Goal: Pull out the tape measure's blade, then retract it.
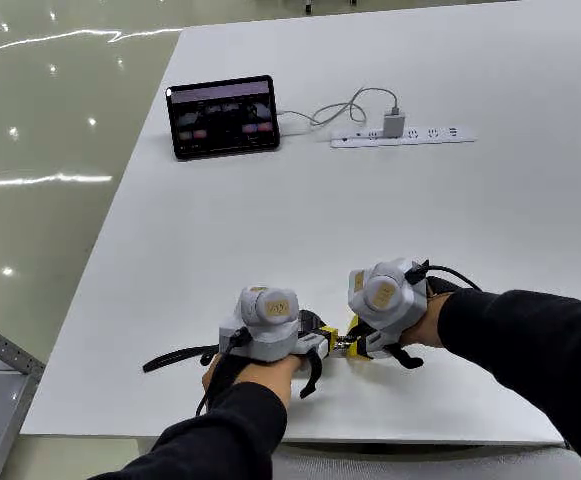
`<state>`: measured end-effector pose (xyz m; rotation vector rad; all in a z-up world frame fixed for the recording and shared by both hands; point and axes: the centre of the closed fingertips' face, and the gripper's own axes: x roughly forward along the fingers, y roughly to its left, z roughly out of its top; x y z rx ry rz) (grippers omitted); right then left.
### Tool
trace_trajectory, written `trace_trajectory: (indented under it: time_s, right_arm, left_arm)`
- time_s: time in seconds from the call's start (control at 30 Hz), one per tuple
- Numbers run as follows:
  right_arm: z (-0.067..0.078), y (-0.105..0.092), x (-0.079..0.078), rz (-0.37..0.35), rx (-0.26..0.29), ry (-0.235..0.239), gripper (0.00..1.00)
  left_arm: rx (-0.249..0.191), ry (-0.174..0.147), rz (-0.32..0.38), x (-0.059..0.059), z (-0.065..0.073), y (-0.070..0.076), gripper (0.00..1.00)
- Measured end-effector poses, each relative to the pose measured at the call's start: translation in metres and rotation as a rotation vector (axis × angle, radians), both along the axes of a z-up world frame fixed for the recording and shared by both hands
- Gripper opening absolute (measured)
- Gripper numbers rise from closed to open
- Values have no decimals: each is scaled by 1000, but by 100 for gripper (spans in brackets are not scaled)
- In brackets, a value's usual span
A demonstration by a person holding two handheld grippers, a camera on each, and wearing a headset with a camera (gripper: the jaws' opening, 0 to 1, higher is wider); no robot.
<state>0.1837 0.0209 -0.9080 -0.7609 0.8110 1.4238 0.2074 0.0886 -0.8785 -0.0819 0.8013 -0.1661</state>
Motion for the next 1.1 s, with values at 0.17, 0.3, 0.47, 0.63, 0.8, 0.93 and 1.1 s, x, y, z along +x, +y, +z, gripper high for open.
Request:
trace_trajectory:
  time_s: [0.17,0.3,0.47,0.63,0.8,0.93,1.1]
  right_arm:
    - [0,2,1,-5,15,8,11]
    - [0,4,0,-9,26,16,11]
    - [0,6,0,-4,30,8,11]
    - [0,9,0,-17,43,18,11]
    - [-1,13,-1,-11,49,17,11]
    - [0,16,-1,-16,60,18,11]
    - [1,18,-1,-9,63,19,11]
  left_arm:
    - [-2,0,3,1,0,0,61]
    - [-5,-1,4,1,0,0,61]
    - [-8,-1,5,0,0,0,61]
    - [-14,1,6,0,0,0,61]
    - [-17,1,10,0,1,1,61]
    - [-20,1,12,0,0,1,61]
    - [-23,1,14,1,0,1,61]
